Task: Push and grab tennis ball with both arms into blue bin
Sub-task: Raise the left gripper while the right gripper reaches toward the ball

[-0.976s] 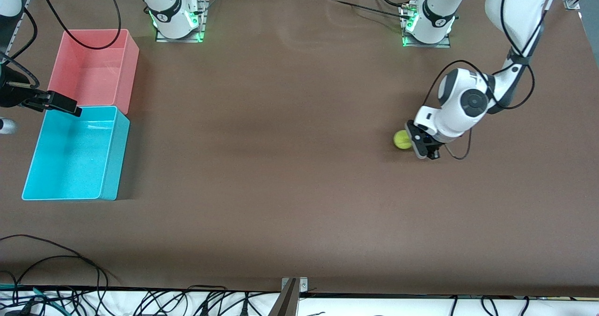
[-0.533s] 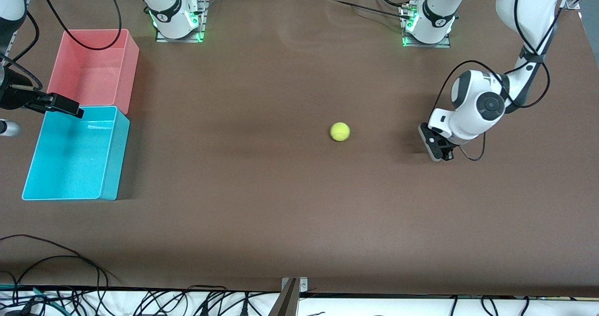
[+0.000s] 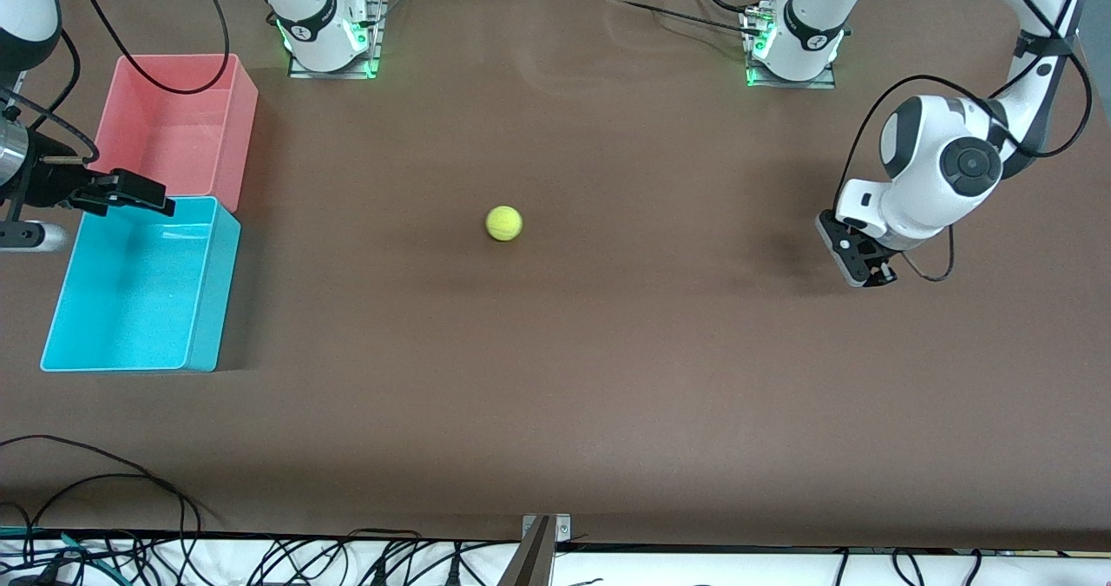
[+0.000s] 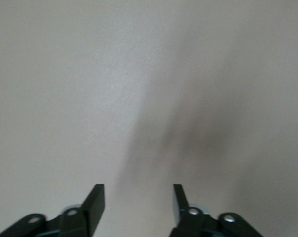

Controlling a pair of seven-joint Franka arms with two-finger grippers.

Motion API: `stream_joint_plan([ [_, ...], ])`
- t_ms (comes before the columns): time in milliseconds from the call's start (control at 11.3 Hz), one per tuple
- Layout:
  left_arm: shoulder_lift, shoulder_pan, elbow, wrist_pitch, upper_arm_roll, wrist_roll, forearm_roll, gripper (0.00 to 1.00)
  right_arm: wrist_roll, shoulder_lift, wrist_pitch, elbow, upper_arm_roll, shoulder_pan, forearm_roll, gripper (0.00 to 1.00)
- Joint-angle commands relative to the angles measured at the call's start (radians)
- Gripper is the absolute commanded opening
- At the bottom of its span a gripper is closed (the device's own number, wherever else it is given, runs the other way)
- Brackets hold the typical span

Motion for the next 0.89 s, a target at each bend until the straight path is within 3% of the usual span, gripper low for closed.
stream_joint_plan([
  [0,-0.139,-0.03,-0.057,-0.012,0.014,-0.019,0.022,1.0,-0.211,-0.006,-0.002,-0.011,-0.001,-0.001,0.034,1.0],
  [178,-0.21,-0.03,-0.063,-0.015,0.014,-0.018,0.022,1.0,-0.302,-0.006,-0.005,-0.027,-0.001,-0.001,0.032,1.0],
  [355,-0.329,-0.034,-0.072,-0.044,0.014,-0.019,0.022,1.0,-0.514,0.006,0.004,-0.029,-0.003,-0.004,0.032,1.0],
  [799,-0.435,-0.036,-0.06,-0.047,0.011,-0.026,0.01,1.0,-0.773,-0.018,0.039,-0.105,0.007,0.001,0.015,1.0],
])
